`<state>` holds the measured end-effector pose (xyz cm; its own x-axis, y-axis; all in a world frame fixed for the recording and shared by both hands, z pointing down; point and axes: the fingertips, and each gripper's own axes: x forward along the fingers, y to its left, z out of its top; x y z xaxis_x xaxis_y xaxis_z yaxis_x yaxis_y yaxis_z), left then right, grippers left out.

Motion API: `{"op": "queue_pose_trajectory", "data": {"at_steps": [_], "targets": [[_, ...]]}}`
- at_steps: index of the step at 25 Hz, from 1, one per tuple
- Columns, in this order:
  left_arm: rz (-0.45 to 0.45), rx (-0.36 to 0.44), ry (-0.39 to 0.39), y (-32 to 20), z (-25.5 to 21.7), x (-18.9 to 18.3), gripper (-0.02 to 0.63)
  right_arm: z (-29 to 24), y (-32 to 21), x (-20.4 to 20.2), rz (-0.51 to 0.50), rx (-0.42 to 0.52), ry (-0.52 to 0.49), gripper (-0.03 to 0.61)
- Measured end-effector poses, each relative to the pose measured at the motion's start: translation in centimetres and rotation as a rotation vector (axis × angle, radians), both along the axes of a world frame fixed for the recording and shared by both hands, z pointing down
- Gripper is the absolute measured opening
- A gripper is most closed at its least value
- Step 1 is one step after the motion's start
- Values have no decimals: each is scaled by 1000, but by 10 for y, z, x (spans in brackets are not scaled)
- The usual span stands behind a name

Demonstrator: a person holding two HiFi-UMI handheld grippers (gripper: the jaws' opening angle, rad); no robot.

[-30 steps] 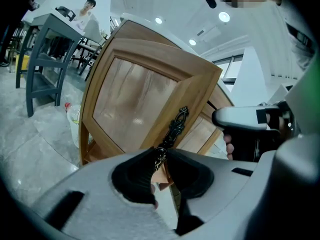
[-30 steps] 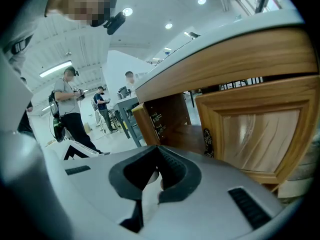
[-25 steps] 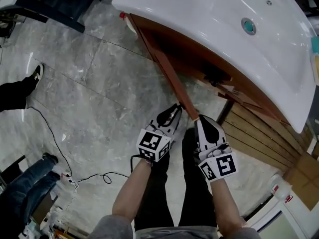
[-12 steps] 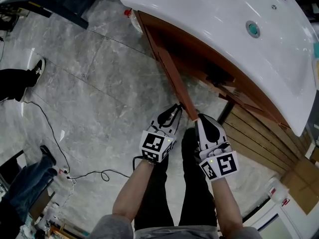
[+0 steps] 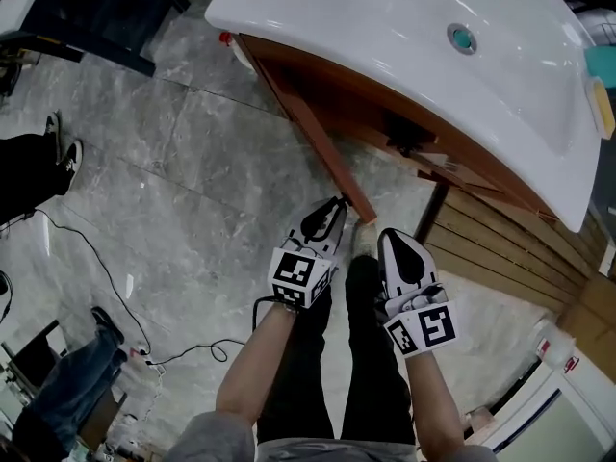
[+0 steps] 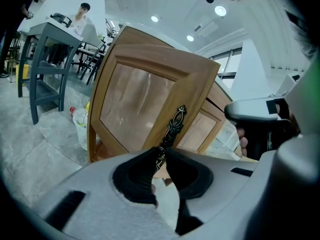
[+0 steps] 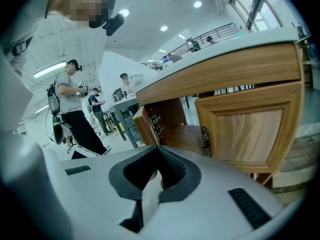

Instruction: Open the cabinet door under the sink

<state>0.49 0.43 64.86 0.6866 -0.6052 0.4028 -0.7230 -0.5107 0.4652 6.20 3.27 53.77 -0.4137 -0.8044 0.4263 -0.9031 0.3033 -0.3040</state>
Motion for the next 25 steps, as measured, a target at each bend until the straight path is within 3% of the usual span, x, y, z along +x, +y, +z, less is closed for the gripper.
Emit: {"op": "queue_pose_trajectory", "data": {"at_steps": [12, 16, 25], "targets": [[-3, -63, -13, -1, 1, 4, 66, 15, -7, 8, -16, -37, -83, 9], [24, -42, -25, -1, -2, 2, 66, 16, -10, 5, -39, -32, -82, 9], [91, -24, -24, 6, -2, -18, 66, 23, 9, -9, 65, -53, -80, 9]]}}
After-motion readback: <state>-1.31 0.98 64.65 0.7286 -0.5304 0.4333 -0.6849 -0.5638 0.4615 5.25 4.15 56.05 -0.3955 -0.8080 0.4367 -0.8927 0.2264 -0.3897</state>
